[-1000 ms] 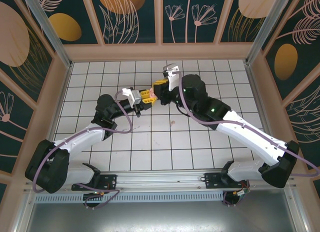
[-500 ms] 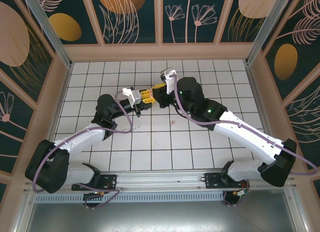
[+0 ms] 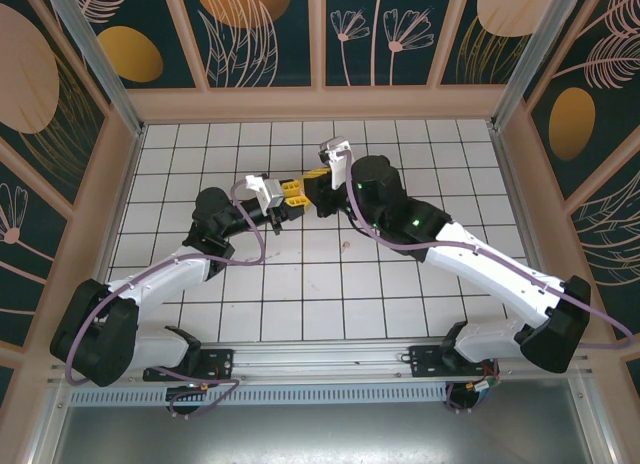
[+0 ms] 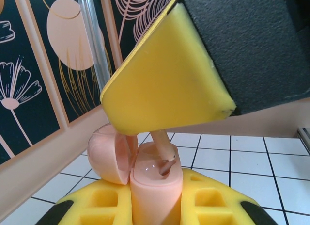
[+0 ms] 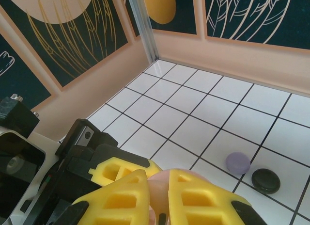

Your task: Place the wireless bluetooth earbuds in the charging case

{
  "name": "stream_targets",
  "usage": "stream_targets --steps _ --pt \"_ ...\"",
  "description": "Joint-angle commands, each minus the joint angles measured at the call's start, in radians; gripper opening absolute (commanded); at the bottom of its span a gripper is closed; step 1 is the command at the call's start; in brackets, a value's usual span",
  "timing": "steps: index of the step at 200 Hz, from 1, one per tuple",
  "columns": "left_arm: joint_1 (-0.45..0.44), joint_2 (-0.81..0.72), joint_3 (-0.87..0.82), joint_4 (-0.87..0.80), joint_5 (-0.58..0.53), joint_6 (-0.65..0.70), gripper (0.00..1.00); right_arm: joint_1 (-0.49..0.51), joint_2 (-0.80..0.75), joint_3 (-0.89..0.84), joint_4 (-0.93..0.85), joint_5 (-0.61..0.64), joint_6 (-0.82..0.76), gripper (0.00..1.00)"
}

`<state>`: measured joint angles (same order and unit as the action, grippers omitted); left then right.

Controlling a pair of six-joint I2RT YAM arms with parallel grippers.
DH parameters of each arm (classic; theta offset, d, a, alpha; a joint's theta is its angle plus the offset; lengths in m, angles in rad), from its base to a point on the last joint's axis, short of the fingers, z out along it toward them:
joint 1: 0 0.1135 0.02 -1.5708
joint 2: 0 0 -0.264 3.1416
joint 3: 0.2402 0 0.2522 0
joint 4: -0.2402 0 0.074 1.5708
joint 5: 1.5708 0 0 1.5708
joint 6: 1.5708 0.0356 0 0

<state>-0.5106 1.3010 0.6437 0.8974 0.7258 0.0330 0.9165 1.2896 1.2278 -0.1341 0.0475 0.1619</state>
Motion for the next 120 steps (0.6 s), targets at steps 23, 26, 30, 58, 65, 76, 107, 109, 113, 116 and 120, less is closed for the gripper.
stream_targets --steps 23,26,30,58,65,76,107,109,113,116,120 --pt "-0.005 -0.03 0.039 0.074 0.048 -0.023 0.0 0.008 -0.01 -0.052 0.002 0.025 0.002 0.13" --pt "-0.005 -0.029 0.039 0.077 0.05 -0.026 0.0 0.008 -0.012 -0.053 0.002 0.027 0.002 0.13" --pt "-0.005 -0.029 0.04 0.079 0.053 -0.029 0.0 0.008 -0.013 -0.056 0.003 0.029 0.0 0.13" --pt "-0.005 -0.034 0.04 0.088 0.055 -0.037 0.0 0.008 -0.028 -0.075 0.012 0.037 -0.005 0.12" --pt "-0.005 -0.033 0.041 0.091 0.056 -0.041 0.0 0.008 -0.033 -0.08 0.016 0.035 -0.008 0.12" --pt "-0.004 -0.035 0.041 0.098 0.057 -0.046 0.0 0.008 -0.037 -0.086 0.019 0.031 -0.012 0.12" --pt "-0.005 -0.037 0.041 0.116 0.061 -0.065 0.0 0.01 -0.042 -0.103 0.024 0.022 -0.029 0.12" --pt "-0.005 -0.038 0.04 0.118 0.062 -0.068 0.0 0.01 -0.042 -0.104 0.025 0.023 -0.032 0.12" --pt "-0.005 -0.038 0.04 0.119 0.062 -0.069 0.0 0.01 -0.042 -0.106 0.025 0.023 -0.033 0.12" --pt "-0.005 -0.039 0.04 0.122 0.061 -0.071 0.0 0.01 -0.042 -0.106 0.025 0.022 -0.033 0.12" --pt "-0.005 -0.04 0.04 0.123 0.061 -0.072 0.0 0.011 -0.042 -0.108 0.025 0.019 -0.036 0.12"
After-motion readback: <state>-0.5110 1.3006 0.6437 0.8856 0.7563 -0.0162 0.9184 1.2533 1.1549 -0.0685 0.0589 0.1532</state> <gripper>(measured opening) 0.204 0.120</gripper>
